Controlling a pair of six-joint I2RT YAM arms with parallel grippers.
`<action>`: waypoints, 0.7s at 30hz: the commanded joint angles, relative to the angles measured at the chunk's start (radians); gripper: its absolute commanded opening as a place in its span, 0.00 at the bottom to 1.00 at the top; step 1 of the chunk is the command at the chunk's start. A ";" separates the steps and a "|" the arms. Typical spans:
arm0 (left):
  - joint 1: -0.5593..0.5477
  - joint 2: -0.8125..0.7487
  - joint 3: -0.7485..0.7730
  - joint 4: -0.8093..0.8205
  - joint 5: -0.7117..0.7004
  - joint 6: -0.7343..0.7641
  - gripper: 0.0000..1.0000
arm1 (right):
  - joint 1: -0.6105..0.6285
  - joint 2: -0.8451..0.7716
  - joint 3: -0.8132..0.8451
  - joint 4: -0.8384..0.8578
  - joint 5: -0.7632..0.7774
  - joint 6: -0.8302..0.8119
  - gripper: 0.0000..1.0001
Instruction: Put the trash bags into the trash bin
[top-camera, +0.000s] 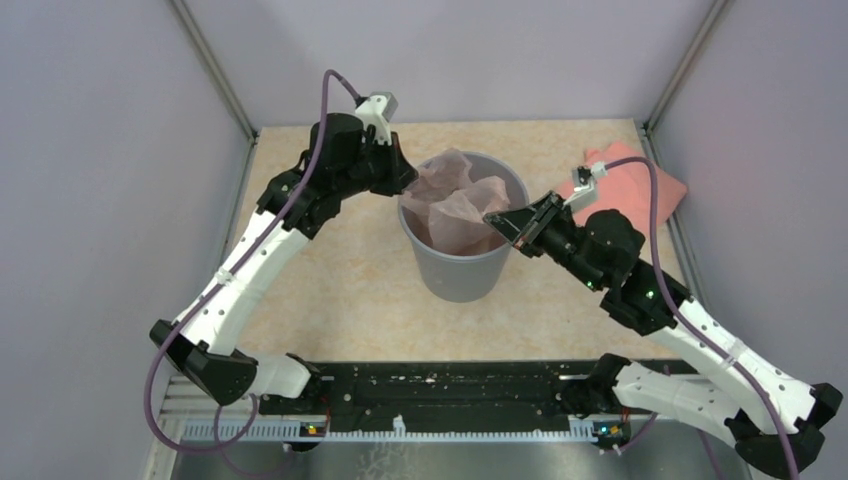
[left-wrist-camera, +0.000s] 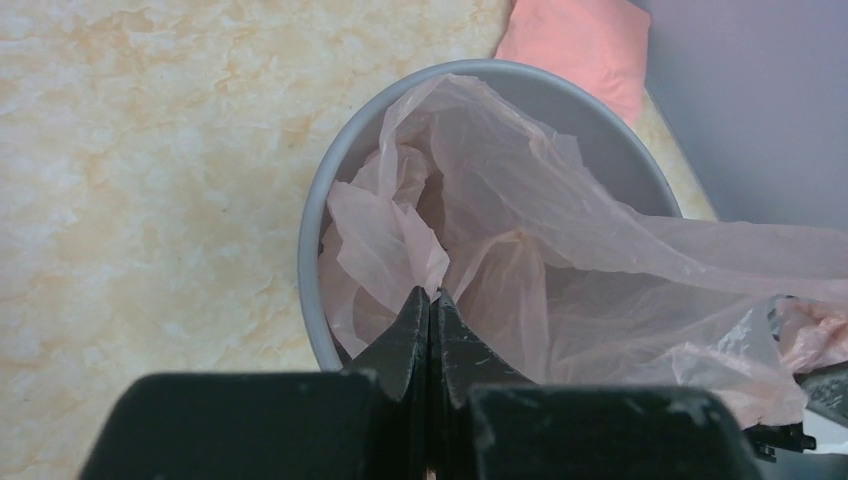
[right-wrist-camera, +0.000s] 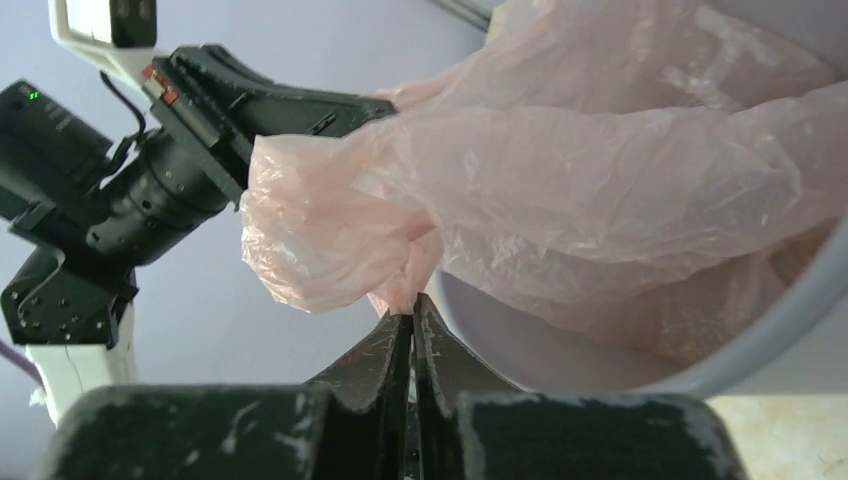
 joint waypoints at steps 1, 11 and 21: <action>-0.005 -0.050 -0.002 0.007 -0.051 0.002 0.00 | 0.009 -0.054 0.111 -0.152 0.123 -0.109 0.00; 0.008 -0.065 0.065 -0.114 -0.278 0.057 0.00 | 0.008 -0.072 0.288 -0.573 0.258 -0.344 0.00; 0.159 -0.086 0.004 -0.187 -0.270 0.082 0.00 | 0.008 -0.092 0.342 -0.923 0.280 -0.400 0.00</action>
